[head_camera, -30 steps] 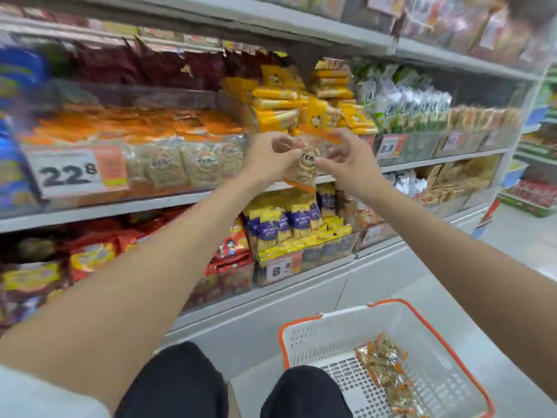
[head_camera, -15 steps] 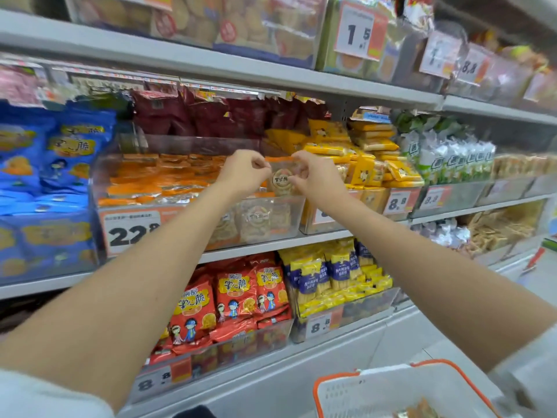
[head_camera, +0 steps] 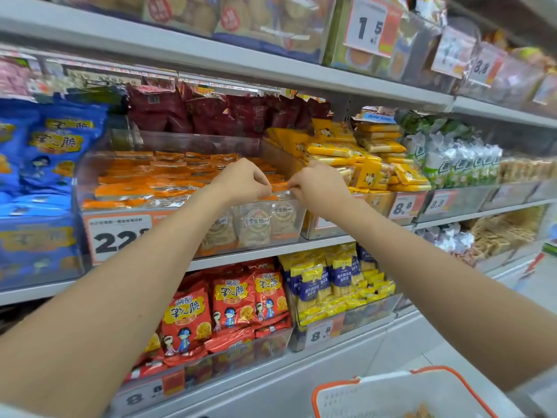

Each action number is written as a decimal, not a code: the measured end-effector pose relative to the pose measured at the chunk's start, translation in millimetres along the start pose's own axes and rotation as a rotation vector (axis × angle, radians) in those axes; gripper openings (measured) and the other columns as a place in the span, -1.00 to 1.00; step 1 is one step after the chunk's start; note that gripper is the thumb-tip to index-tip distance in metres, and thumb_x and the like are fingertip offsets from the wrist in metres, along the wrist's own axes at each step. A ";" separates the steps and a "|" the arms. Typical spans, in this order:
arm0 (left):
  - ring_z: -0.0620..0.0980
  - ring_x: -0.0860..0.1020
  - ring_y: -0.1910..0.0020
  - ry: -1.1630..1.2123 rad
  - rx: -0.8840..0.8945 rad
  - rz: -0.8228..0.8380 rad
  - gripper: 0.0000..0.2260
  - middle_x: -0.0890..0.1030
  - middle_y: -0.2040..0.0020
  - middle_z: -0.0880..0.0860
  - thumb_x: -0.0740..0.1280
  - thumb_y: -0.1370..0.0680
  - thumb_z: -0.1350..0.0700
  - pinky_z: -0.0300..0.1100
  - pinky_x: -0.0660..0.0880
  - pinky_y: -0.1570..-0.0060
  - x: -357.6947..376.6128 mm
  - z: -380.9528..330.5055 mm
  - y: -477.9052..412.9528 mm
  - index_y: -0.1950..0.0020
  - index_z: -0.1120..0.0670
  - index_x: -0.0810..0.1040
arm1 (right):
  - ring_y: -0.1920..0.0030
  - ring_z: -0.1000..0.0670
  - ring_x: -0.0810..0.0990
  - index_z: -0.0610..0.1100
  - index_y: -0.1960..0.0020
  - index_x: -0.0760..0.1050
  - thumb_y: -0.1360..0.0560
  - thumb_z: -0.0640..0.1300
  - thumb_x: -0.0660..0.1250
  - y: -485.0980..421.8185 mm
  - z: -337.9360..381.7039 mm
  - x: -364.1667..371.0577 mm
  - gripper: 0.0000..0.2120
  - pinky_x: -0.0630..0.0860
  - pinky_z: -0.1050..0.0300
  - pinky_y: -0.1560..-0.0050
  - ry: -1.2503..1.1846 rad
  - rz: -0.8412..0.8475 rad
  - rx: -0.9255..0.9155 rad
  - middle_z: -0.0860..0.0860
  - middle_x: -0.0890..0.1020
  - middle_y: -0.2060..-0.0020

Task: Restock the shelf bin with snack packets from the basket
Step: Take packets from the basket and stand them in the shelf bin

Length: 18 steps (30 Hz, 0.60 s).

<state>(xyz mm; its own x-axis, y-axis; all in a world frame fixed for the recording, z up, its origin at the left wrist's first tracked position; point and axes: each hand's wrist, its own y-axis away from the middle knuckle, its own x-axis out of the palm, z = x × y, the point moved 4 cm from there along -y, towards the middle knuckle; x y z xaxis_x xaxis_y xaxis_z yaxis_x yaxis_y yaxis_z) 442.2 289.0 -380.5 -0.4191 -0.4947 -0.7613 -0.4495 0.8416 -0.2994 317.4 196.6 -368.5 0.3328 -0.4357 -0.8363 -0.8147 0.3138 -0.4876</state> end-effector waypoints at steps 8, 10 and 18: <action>-0.04 0.61 0.05 -0.055 0.039 -0.229 -0.80 0.68 0.07 -0.08 0.28 -0.54 -0.01 -0.01 0.57 -0.03 -4.2 -14.2 13.2 0.07 -0.02 0.69 | -0.15 -0.10 0.56 -0.09 -0.23 0.57 -0.56 -0.25 0.19 12.0 -7.8 -13.8 -0.69 0.54 0.01 -0.07 -0.238 -0.053 -0.022 -0.07 0.63 -0.16; -0.02 0.60 0.06 -0.090 0.080 -0.398 -0.81 0.68 0.09 -0.08 0.26 -0.51 -0.02 -0.03 0.56 0.02 -6.3 -27.8 23.4 0.10 -0.05 0.66 | -0.07 -0.01 0.59 -0.13 -0.23 0.58 -0.56 -0.24 0.22 36.3 -18.2 -20.0 -0.70 0.54 0.08 -0.01 -0.379 -0.298 0.019 -0.04 0.65 -0.11; 0.05 0.49 0.35 -0.147 0.290 -0.191 -0.68 0.53 0.39 0.04 0.25 -0.52 -0.06 -0.09 0.31 0.40 91.9 -96.5 56.5 0.33 0.11 0.51 | 0.22 0.17 0.42 -0.14 -0.16 0.59 -0.50 -0.20 0.33 144.8 -69.3 33.9 -0.75 0.29 0.33 0.21 -0.490 -0.302 0.240 0.00 0.64 0.06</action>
<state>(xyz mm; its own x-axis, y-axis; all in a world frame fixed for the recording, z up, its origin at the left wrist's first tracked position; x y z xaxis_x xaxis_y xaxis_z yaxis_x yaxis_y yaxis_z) 302.2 270.2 -411.9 -0.2219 -0.6297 -0.7445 -0.2575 0.7743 -0.5781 177.8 168.8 -450.1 0.7576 -0.1154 -0.6424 -0.5397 0.4429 -0.7160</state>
